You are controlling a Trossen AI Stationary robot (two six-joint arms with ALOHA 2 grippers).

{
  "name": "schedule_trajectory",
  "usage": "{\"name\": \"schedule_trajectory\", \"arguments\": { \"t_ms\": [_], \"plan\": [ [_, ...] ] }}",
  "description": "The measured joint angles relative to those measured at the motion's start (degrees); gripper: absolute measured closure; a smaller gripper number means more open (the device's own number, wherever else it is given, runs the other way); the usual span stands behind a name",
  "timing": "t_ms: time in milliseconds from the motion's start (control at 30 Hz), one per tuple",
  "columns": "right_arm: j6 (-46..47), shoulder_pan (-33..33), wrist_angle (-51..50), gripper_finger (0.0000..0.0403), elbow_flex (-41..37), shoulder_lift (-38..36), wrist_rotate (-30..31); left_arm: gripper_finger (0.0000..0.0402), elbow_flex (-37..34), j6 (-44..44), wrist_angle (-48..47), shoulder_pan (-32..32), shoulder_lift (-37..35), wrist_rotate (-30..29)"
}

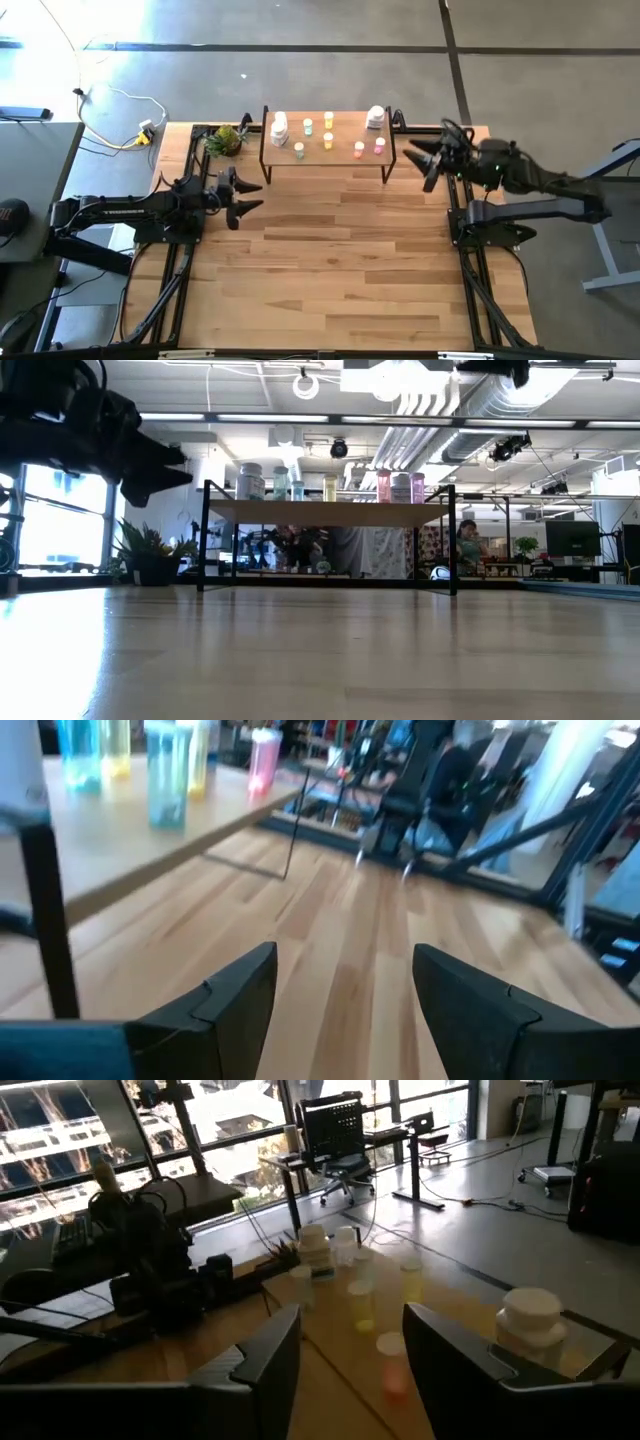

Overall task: Pick and place medicine bottles onto shelf by color
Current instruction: Return to Home Position

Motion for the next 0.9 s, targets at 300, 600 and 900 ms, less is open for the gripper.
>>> {"name": "schedule_trajectory", "arguments": {
  "t_ms": [300,600,900],
  "plan": [
    [6.32,1.87,8.56,0.0233,-23.42,-16.22,-3.25,0.0177,0.00,0.09,-2.49,0.00,0.00,-0.70],
    [8.45,3.15,9.38,0.0233,-35.05,-27.17,-7.09,0.0177,0.02,0.08,-2.49,0.00,0.00,-0.67],
    [11.14,3.43,9.40,0.0233,-42.20,-33.48,-7.16,0.0177,0.04,0.02,-2.51,0.00,0.00,-0.67]
  ]
}}
